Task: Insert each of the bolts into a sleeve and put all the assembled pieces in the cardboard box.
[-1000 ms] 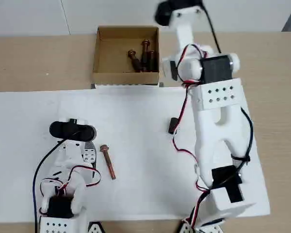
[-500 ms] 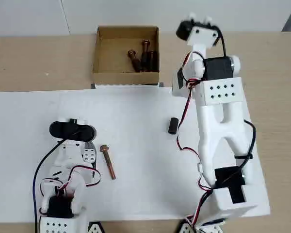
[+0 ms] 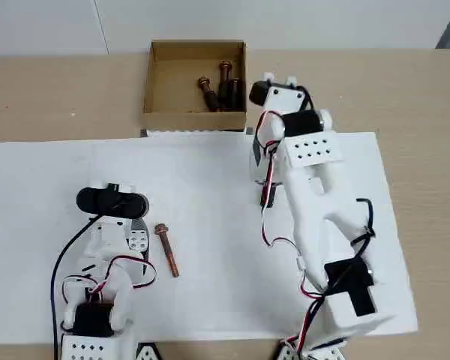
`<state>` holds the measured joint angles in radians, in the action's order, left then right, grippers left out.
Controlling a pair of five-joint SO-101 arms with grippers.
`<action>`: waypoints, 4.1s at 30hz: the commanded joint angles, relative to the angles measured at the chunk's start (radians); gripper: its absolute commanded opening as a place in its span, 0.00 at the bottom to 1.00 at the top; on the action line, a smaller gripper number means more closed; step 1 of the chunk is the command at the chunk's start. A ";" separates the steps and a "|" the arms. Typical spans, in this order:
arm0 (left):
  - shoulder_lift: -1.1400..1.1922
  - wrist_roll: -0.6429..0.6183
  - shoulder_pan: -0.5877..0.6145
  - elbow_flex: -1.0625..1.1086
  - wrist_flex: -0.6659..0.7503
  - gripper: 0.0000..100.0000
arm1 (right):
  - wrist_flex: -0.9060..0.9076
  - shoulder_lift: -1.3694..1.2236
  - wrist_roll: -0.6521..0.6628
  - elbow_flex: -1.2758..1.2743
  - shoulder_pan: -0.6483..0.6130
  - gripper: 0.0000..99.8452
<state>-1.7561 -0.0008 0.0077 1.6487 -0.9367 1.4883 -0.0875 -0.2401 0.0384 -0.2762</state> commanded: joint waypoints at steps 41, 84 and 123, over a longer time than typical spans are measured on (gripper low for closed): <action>-0.008 0.006 0.002 -0.004 -0.006 0.01 | -0.162 -0.143 -0.104 0.018 -0.044 0.00; 0.017 0.005 0.011 -0.748 -0.480 0.01 | -0.061 1.466 0.026 -0.970 0.292 0.00; 1.530 -0.575 -0.002 -1.170 -0.491 0.01 | -0.124 1.672 0.032 -1.138 0.344 0.00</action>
<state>-0.2447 -0.5715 0.0123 0.5056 -1.4998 1.3901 1.5758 -0.2110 -1.1047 0.0660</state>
